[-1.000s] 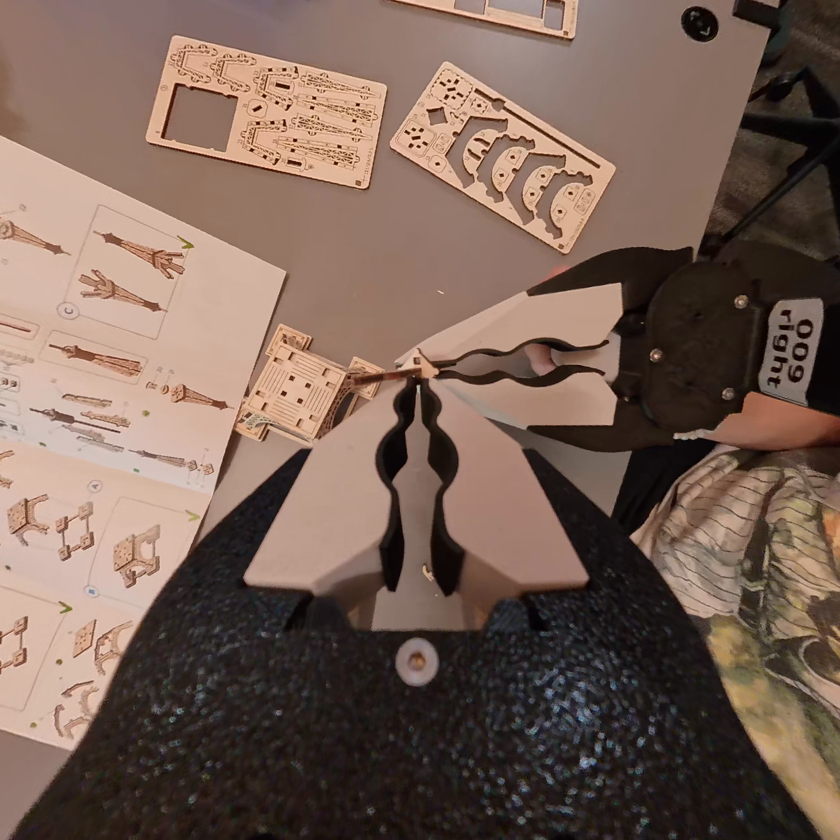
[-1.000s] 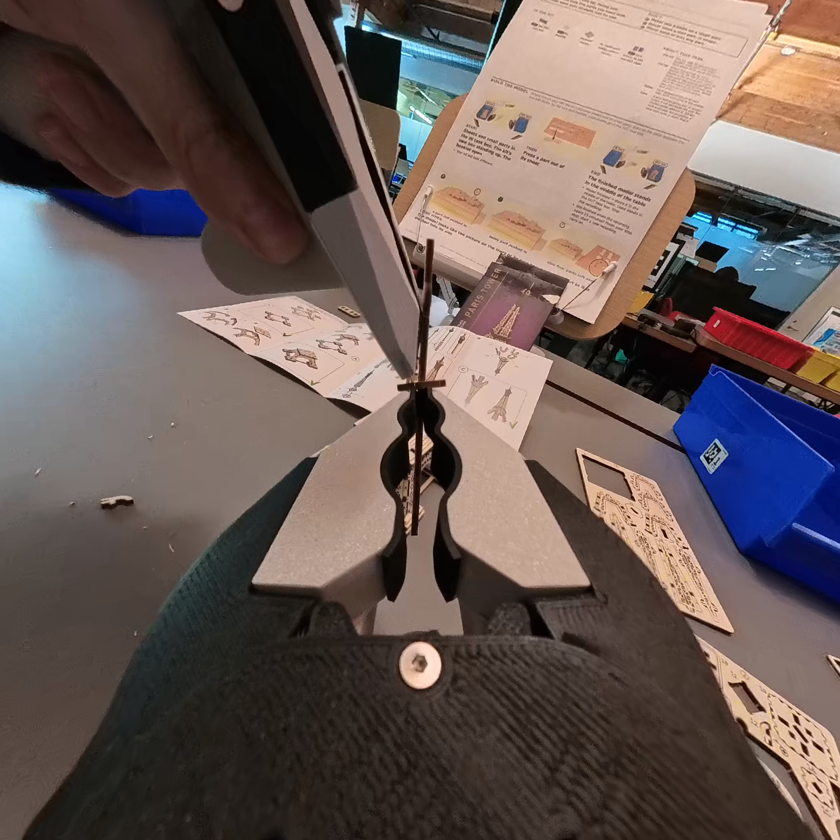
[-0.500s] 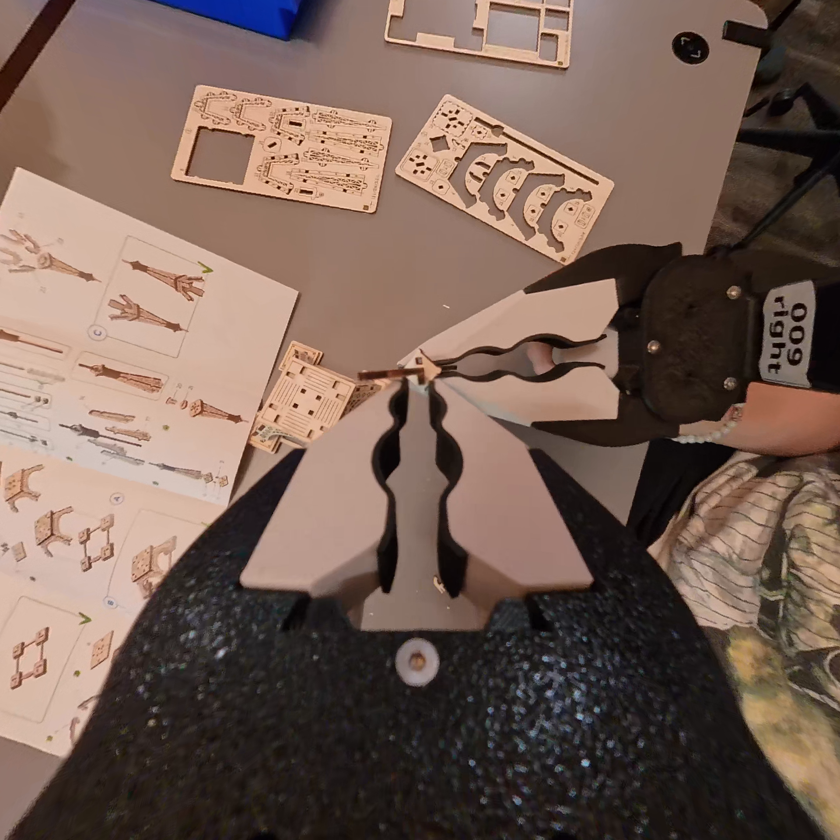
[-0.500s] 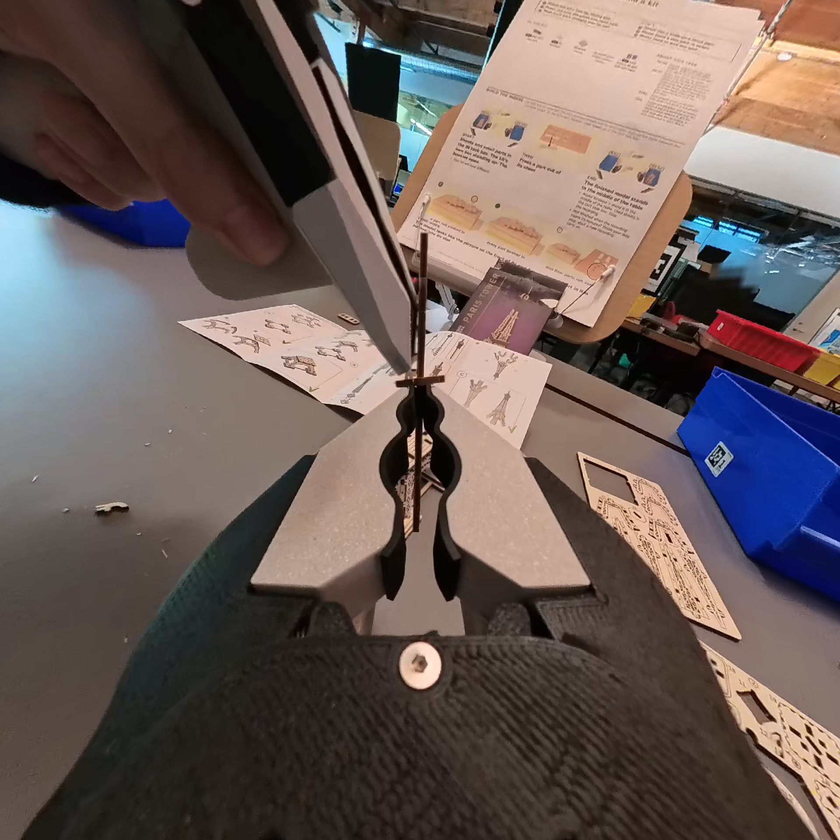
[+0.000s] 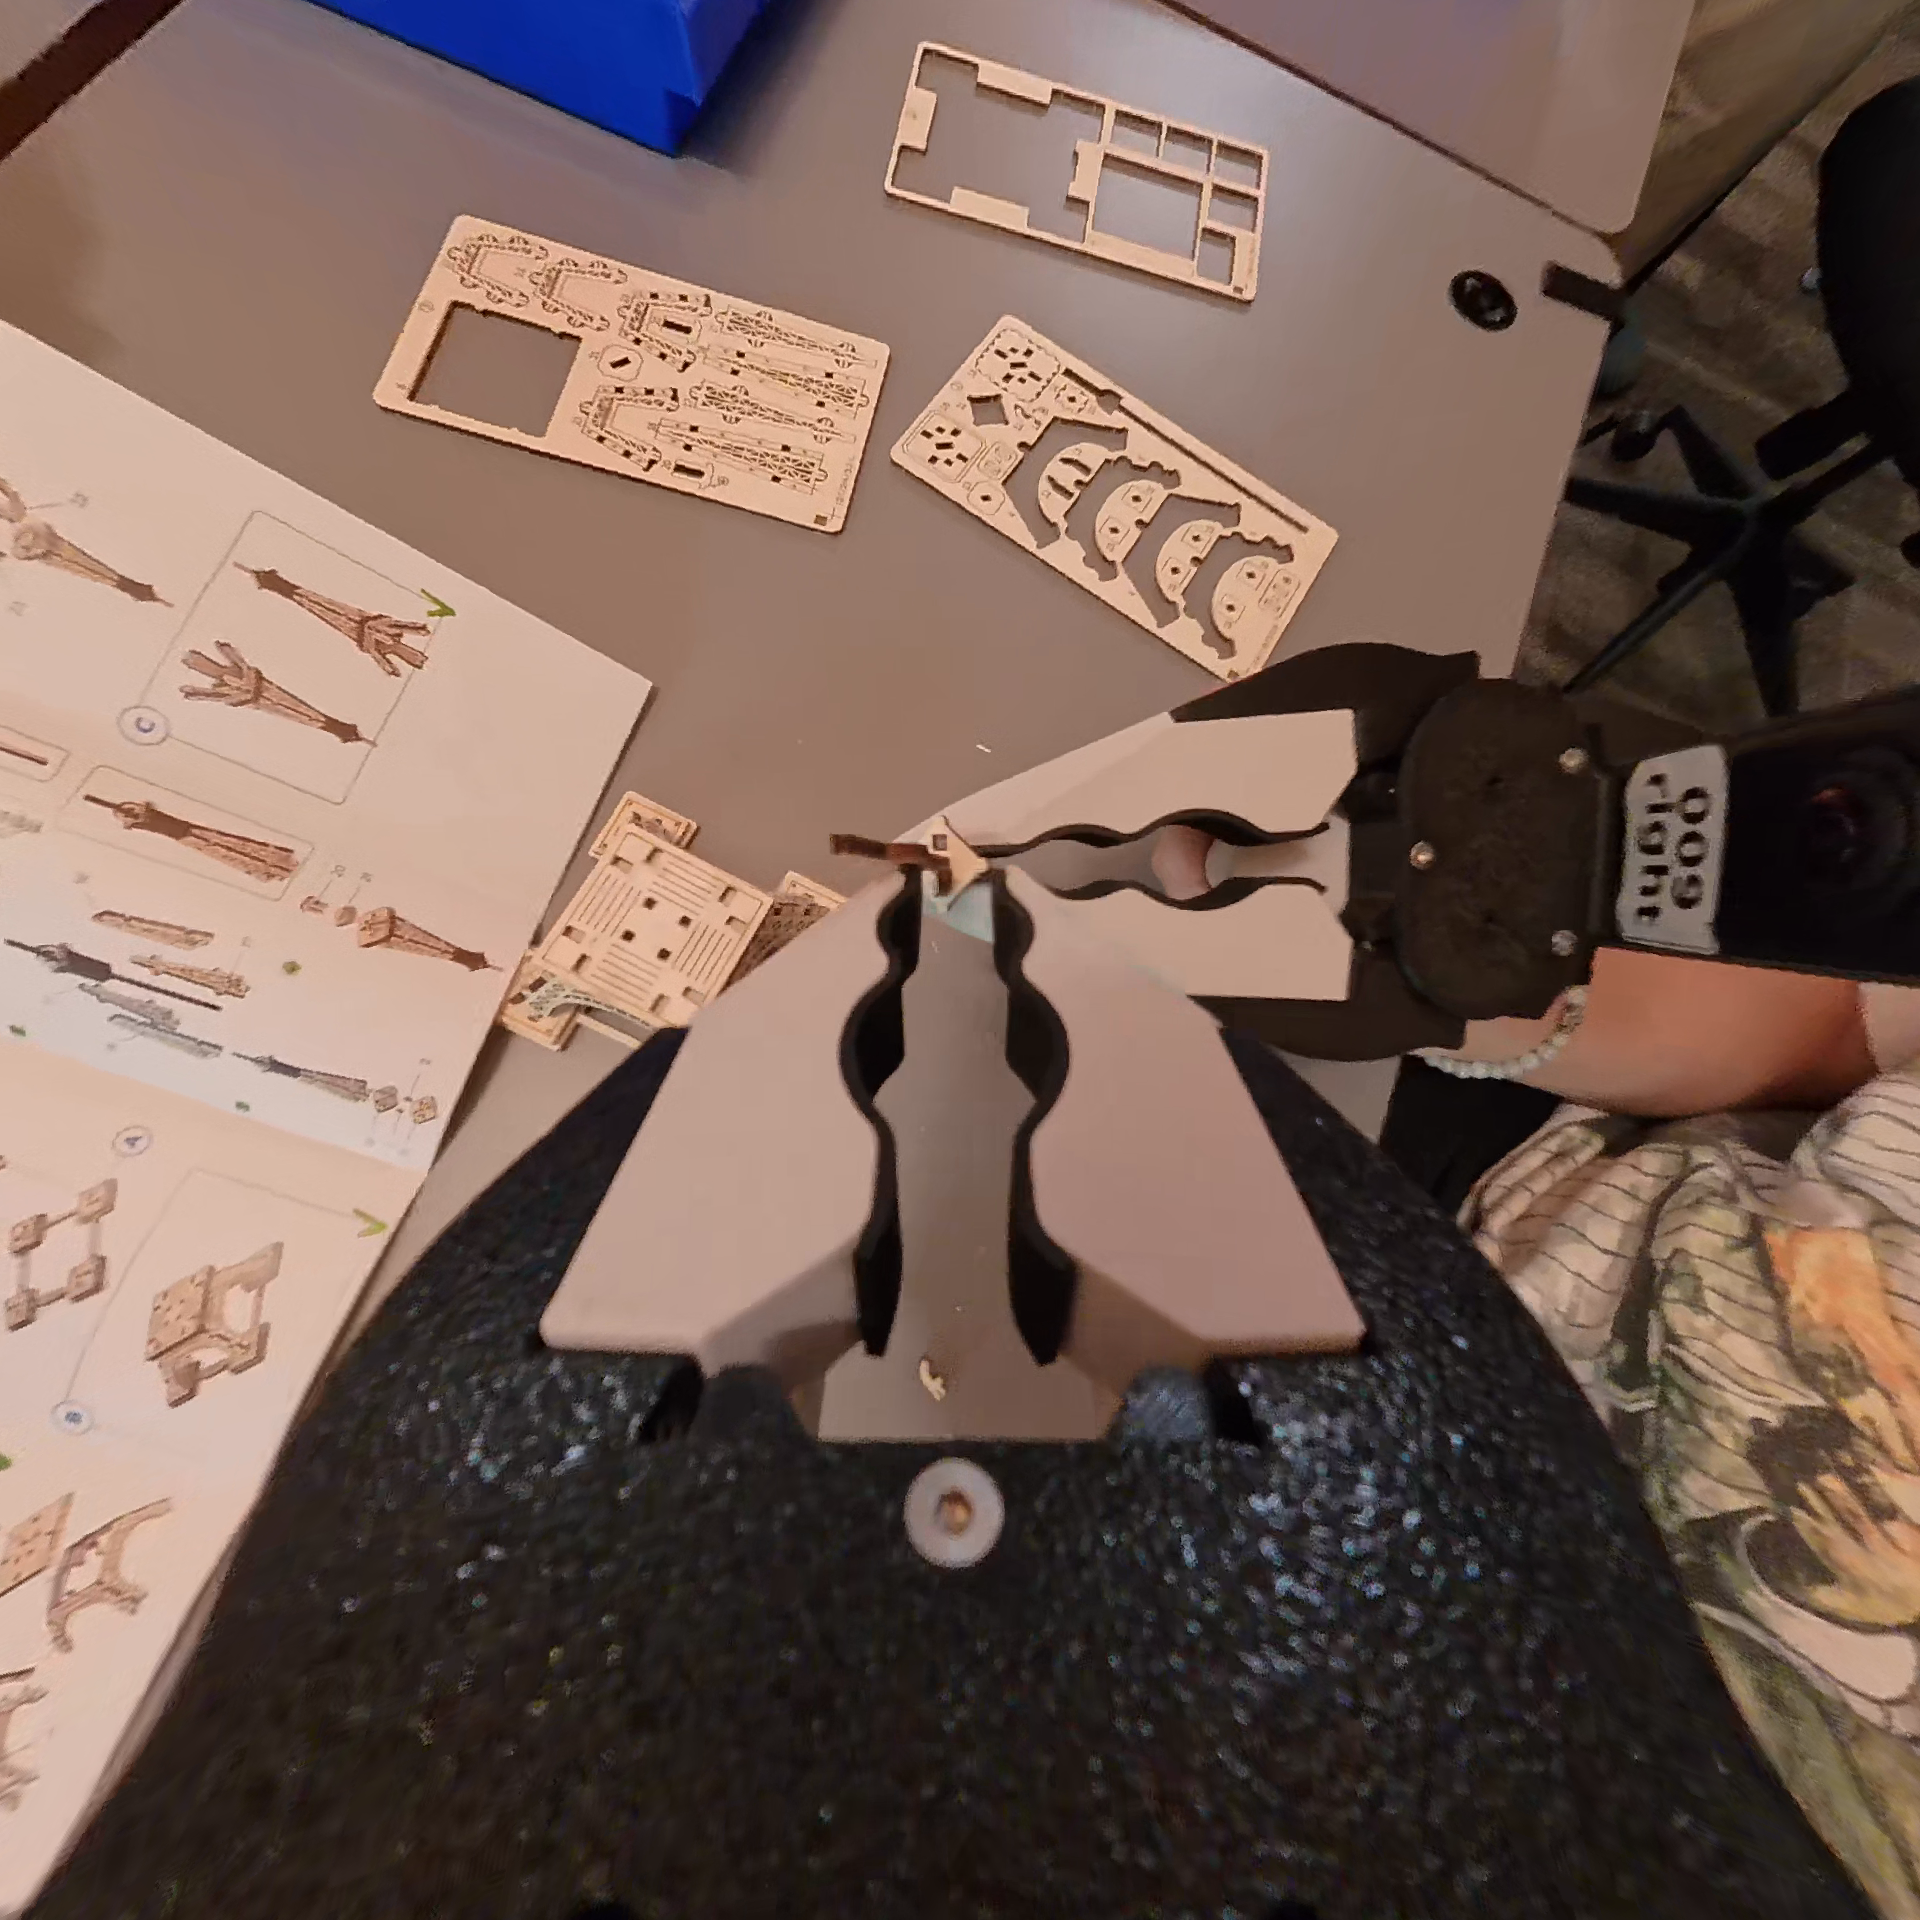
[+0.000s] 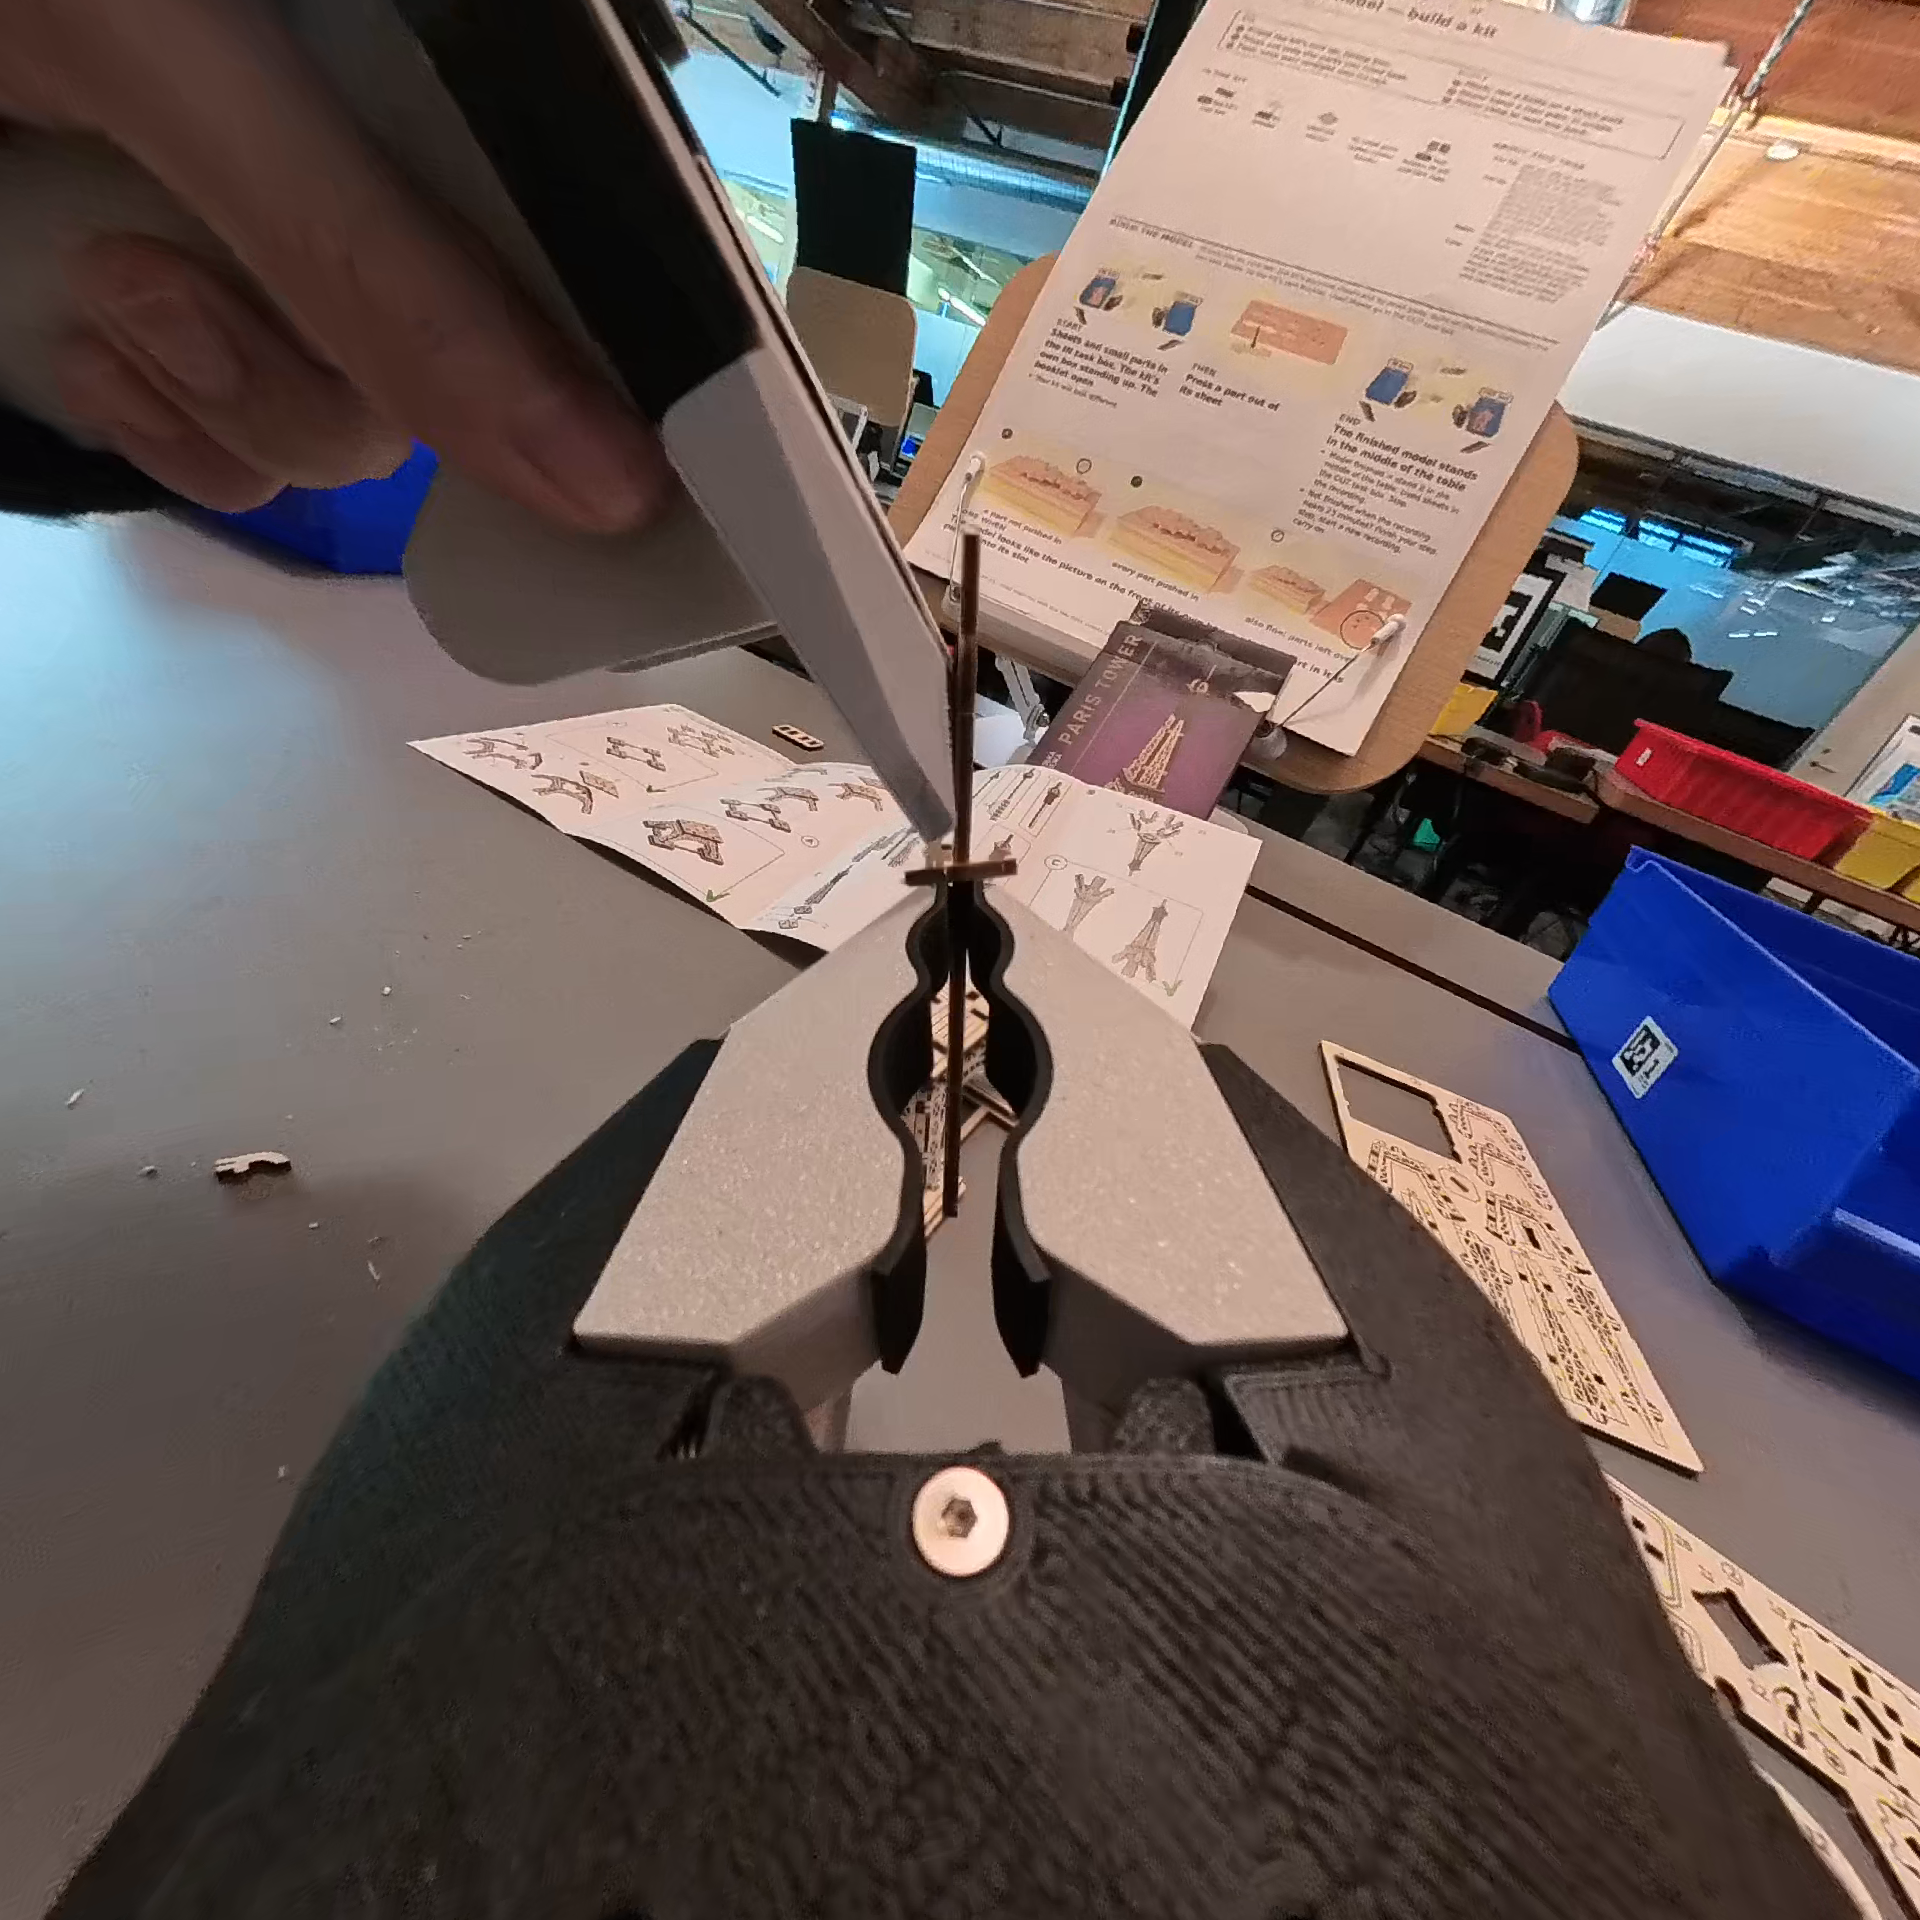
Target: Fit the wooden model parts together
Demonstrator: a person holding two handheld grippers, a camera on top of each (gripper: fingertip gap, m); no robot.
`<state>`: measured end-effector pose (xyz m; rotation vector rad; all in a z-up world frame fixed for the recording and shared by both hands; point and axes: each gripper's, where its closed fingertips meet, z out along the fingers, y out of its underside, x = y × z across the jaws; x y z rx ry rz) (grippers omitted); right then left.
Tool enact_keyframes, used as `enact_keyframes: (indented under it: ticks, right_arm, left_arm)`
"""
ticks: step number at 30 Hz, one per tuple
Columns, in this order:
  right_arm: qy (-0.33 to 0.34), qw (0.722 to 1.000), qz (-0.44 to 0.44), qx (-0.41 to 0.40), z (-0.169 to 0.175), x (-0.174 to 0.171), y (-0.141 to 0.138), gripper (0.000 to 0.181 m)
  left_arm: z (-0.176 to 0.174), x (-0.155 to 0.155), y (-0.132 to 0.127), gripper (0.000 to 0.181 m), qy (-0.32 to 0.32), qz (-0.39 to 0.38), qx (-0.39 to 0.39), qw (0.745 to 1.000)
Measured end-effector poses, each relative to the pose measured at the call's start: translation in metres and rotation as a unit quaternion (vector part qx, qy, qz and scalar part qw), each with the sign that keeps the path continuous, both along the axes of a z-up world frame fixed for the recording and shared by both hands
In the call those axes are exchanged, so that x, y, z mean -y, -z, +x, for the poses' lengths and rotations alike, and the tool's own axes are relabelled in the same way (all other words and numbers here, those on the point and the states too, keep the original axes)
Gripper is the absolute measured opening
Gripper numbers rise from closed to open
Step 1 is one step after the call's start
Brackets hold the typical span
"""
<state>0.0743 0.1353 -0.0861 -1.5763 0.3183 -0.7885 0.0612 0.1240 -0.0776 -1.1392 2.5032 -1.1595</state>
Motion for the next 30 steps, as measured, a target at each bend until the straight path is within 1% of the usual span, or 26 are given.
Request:
enact_keyframes:
  ticks: [2,4,6,8,10,13,16,21,25,26,30]
  right_arm:
    - [0.004,1.000,0.000,0.001,0.001,0.001,0.000,0.000]
    - [0.003,1.000,0.003,0.001,0.001,0.001,-0.001,0.000]
    - [0.009,1.000,0.000,0.008,0.001,0.002,-0.002,0.000]
    - [0.003,1.000,0.002,0.005,0.000,0.000,-0.001,0.000]
    - [0.003,1.000,0.000,0.004,0.000,0.000,0.000,0.000]
    - [0.003,1.000,0.001,0.003,0.001,0.000,0.000,0.000]
    - [0.005,1.000,-0.001,0.000,0.002,0.000,0.001,0.000]
    - [0.003,1.000,-0.004,-0.001,0.003,0.000,0.002,0.000]
    - [0.000,1.000,-0.005,-0.002,0.003,-0.001,0.003,0.000]
    - [0.000,1.000,-0.007,-0.002,0.003,-0.001,0.003,0.000]
    - [-0.002,1.000,-0.010,-0.008,0.004,-0.001,0.005,0.000]
  left_arm:
    - [-0.003,0.004,-0.002,0.020,0.000,-0.034,-0.019,0.999]
    - [0.001,0.001,-0.001,0.020,-0.019,-0.040,-0.021,0.999]
    - [0.006,-0.005,0.000,0.018,-0.040,-0.033,-0.013,0.999]
    - [0.006,-0.001,-0.001,0.016,-0.041,-0.052,-0.016,0.998]
    - [0.008,-0.002,0.002,0.011,-0.043,-0.049,-0.018,0.998]
    - [0.007,-0.002,0.002,0.011,-0.043,-0.056,-0.026,0.997]
    - [0.003,-0.004,0.005,0.015,-0.033,-0.047,-0.039,0.998]
    - [0.002,-0.005,0.005,0.006,-0.028,-0.035,-0.029,0.999]
    - [0.003,-0.004,0.004,0.005,-0.027,-0.035,-0.026,0.999]
    - [0.002,-0.003,0.004,0.002,-0.024,-0.036,-0.027,0.999]
    - [0.002,-0.004,0.006,0.000,-0.013,-0.010,-0.021,1.000]
